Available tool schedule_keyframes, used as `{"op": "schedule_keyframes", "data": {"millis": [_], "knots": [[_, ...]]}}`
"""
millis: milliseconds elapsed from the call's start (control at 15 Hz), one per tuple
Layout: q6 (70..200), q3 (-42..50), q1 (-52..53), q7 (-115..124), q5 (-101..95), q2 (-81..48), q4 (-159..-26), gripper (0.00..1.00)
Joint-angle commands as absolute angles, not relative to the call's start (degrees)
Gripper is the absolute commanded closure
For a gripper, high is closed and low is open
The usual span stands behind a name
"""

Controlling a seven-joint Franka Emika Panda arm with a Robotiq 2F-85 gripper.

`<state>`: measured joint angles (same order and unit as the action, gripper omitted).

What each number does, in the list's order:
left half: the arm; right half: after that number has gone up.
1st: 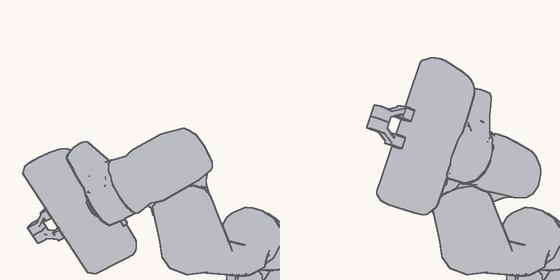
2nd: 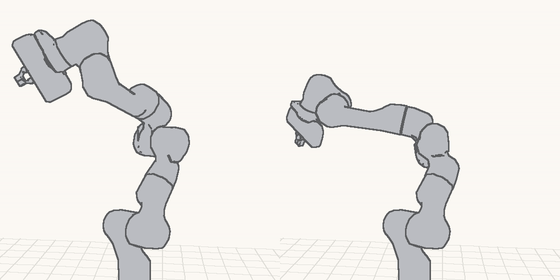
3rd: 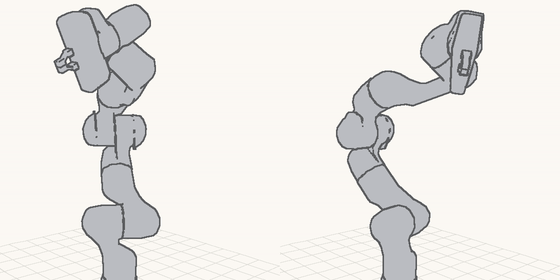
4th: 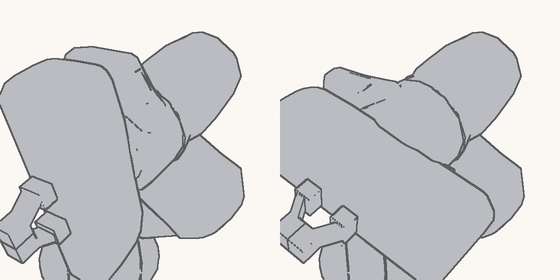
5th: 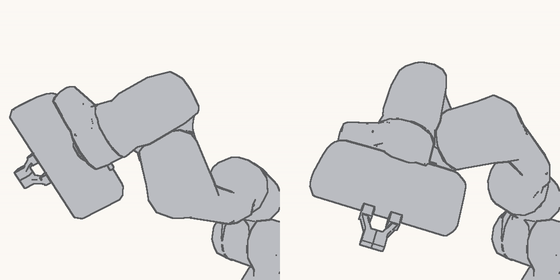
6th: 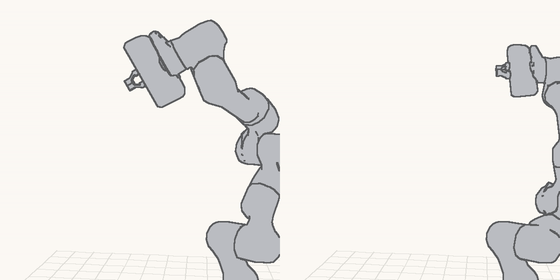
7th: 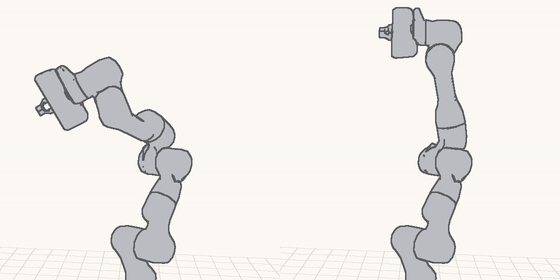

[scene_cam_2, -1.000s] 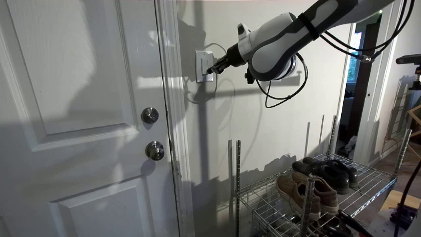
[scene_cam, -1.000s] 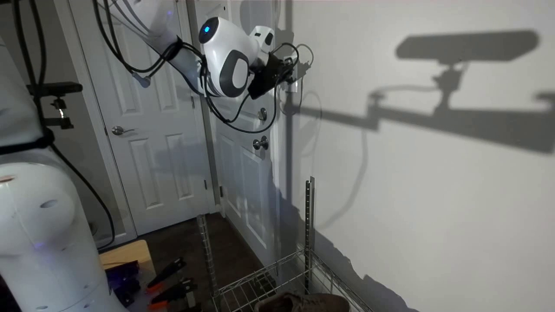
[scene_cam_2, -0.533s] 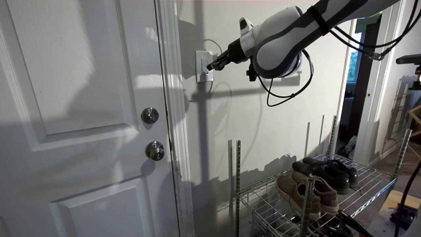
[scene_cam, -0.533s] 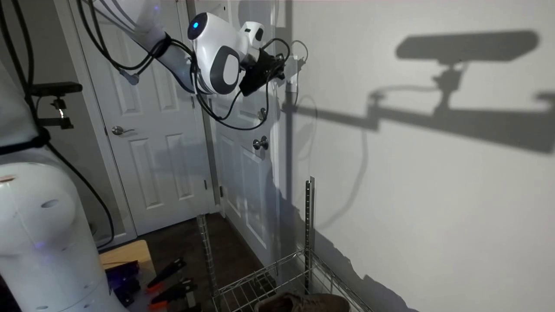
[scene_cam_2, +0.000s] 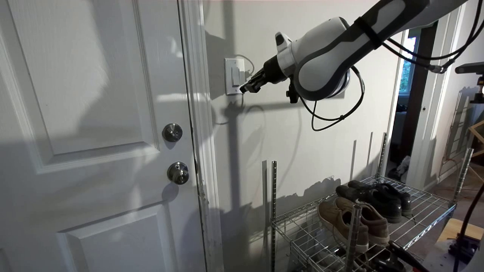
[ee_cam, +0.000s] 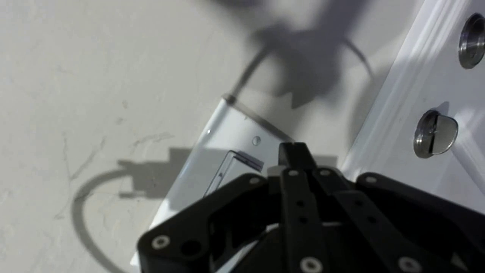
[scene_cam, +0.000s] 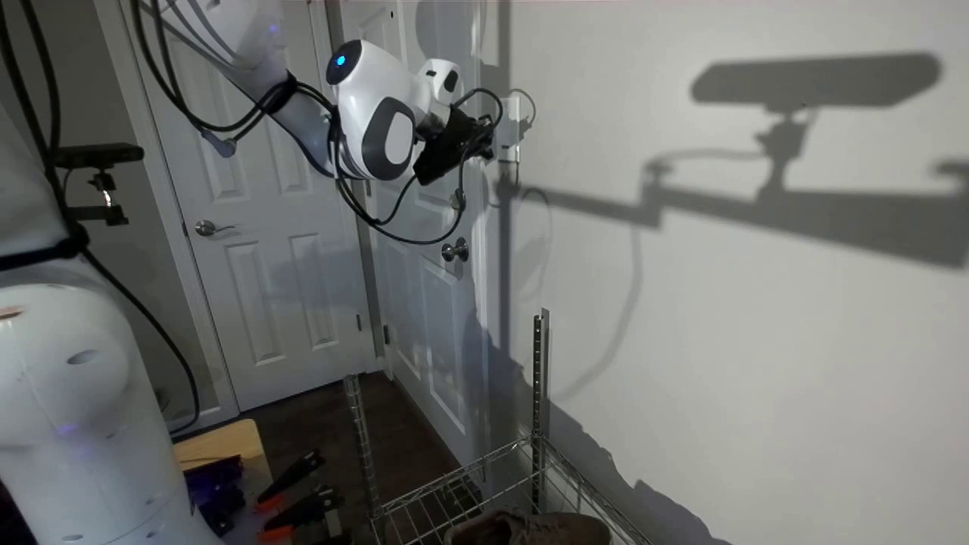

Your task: Switch off the light

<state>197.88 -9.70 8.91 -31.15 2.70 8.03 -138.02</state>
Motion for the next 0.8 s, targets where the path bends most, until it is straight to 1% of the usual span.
{"op": "schedule_keyframes", "data": {"millis": [0, 400, 733], "knots": [[197.88, -12.00, 7.05, -33.26, 4.61, 6.36, -135.87, 0.97], [197.89, -13.57, 4.53, -34.17, 5.45, 5.05, -130.79, 0.97], [198.08, -15.04, 2.08, -35.51, 6.07, 3.07, -130.52, 0.97]]}}
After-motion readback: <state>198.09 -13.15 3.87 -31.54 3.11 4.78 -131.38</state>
